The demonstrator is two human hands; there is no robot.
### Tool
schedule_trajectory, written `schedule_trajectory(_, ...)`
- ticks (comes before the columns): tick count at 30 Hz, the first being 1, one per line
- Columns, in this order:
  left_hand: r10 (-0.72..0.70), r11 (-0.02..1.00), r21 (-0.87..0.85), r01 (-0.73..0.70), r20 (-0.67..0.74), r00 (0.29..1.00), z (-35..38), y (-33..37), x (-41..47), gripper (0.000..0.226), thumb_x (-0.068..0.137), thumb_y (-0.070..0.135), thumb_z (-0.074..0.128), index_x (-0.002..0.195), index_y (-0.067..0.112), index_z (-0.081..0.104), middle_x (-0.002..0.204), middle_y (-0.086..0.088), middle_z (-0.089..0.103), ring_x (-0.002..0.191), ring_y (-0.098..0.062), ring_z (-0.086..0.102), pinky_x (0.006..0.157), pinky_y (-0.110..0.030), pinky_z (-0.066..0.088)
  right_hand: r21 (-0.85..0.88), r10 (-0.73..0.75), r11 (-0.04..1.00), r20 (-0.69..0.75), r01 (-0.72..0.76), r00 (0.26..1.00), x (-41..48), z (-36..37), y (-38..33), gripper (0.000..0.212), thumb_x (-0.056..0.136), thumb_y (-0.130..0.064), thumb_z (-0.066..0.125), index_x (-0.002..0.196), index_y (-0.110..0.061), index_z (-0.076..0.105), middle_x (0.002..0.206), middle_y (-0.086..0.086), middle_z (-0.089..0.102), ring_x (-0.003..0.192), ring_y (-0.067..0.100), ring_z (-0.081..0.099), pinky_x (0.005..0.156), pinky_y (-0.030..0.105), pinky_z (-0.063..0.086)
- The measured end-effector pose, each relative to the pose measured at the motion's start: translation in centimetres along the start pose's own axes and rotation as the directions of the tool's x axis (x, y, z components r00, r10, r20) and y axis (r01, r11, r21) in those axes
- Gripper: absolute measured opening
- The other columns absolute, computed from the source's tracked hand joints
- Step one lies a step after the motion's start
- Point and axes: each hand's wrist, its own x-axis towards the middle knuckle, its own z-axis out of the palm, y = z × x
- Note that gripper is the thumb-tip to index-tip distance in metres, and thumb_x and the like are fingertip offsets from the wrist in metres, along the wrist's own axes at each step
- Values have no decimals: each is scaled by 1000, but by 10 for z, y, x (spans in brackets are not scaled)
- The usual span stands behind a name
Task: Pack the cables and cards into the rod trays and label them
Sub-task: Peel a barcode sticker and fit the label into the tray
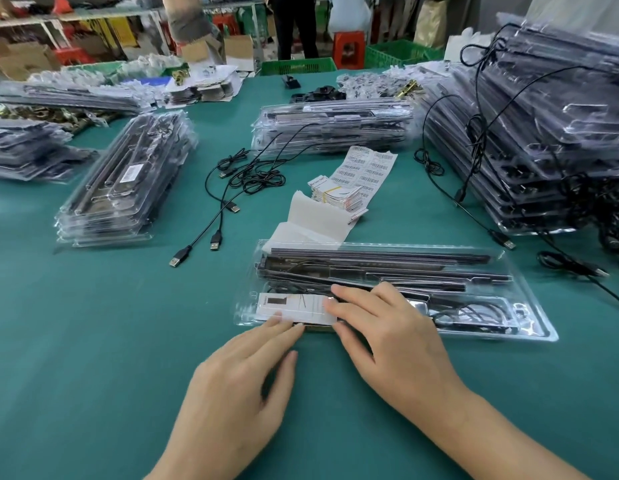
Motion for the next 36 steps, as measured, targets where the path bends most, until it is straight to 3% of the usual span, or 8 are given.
schedule_trajectory(3,23,994,110,-8,-136,990,-11,-15,-1,18,95,26,63,100,27,80,107,16,74,98,-7,72,83,-25,53,-7,-4,1000,3,4,1000,0,1,0,20,94,-21,73,113,-22,77,122,-11,70,90,16,59,70,28,56)
schedule_trajectory(7,-37,984,174,34,12,999,-19,-43,13,34,93,39,59,121,28,75,129,11,68,116,-15,66,94,-31,52,-23,-37,999,23,38,999,-1,0,2,19,94,-24,73,112,-24,76,123,-10,70,89,18,59,67,28,56)
schedule_trajectory(10,11,994,111,-21,97,995,-19,-50,20,34,95,40,53,118,33,76,123,20,69,122,-7,63,94,-25,52,-60,-78,995,46,81,996,-1,1,5,25,89,-23,77,113,-25,76,124,-5,70,88,20,60,63,29,56)
schedule_trajectory(17,42,997,64,-41,-16,999,-12,-54,14,22,96,28,60,94,23,81,103,18,76,118,-9,67,82,-24,55,-83,-182,978,134,194,974,-8,10,14,67,74,11,77,129,-27,68,143,1,59,130,26,54,98,42,53)
schedule_trajectory(25,108,983,137,-124,121,987,-20,-62,27,22,96,38,59,86,29,76,99,24,74,117,-5,66,91,-26,45,-53,-151,986,153,160,977,-6,13,11,72,66,14,78,123,-29,71,137,-3,65,124,22,60,91,34,57)
schedule_trajectory(28,-51,999,-4,52,172,984,-21,-64,33,18,97,49,59,92,37,71,105,26,67,116,0,61,92,-22,41,-66,-144,986,153,156,978,-4,12,8,68,65,11,81,119,-29,74,132,-4,67,121,21,63,90,30,53)
schedule_trajectory(31,-250,936,-209,284,172,953,-16,-63,40,17,89,42,73,105,39,68,111,18,62,110,-4,60,83,-13,42,-54,-138,987,158,148,978,-3,10,6,64,66,7,84,117,-30,75,131,-5,68,121,19,63,92,27,51)
schedule_trajectory(36,-575,738,-251,627,253,778,-7,-61,58,28,87,33,78,111,37,62,86,22,70,75,1,64,68,-21,48,-43,-115,991,174,124,978,-2,7,3,59,69,4,84,116,-30,75,129,-4,69,120,20,64,92,29,53)
